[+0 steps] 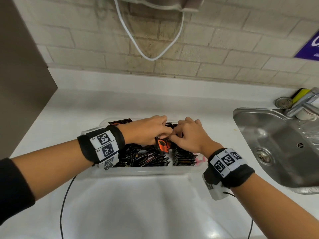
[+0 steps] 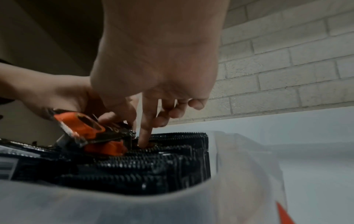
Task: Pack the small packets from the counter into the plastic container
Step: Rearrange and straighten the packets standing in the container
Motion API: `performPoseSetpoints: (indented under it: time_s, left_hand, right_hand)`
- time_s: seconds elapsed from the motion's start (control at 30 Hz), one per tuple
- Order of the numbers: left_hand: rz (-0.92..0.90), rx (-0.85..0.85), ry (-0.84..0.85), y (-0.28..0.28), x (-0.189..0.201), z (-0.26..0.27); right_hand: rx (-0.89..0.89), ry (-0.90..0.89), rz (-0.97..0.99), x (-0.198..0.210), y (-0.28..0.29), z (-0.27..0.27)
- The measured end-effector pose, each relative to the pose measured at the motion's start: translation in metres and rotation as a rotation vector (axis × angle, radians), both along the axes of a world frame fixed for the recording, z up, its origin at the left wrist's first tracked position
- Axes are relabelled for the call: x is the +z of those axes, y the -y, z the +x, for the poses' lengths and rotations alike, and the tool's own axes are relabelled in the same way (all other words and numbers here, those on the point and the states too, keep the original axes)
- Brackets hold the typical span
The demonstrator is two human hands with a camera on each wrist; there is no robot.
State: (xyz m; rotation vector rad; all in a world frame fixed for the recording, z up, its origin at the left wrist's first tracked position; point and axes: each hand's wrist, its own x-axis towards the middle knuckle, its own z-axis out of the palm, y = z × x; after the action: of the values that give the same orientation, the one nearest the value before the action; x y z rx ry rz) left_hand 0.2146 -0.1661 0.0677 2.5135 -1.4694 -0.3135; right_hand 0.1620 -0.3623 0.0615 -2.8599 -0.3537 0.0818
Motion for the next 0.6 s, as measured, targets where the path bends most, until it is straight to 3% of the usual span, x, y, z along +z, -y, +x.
performPoseSetpoints:
  time_s: [0.23,0.5,0.6]
  left_hand:
    - [-0.055,-0.02,0.152,0.01,-0.002,-0.006]
    - [-0.035,-0.023,-0.061,0.006,0.0,-0.009]
    - [-0.038,-0.013,-0.025,0.009,-0.001,-0.006]
  right_hand:
    - [0.016,-0.049,-0.047,-0.003,0.0,0.004]
    - [-0.126,-0.034,-0.088,-0.011,0.001,0.006]
    - [-0.153,-0.003,-0.116,-0.014,-0.001,0.006]
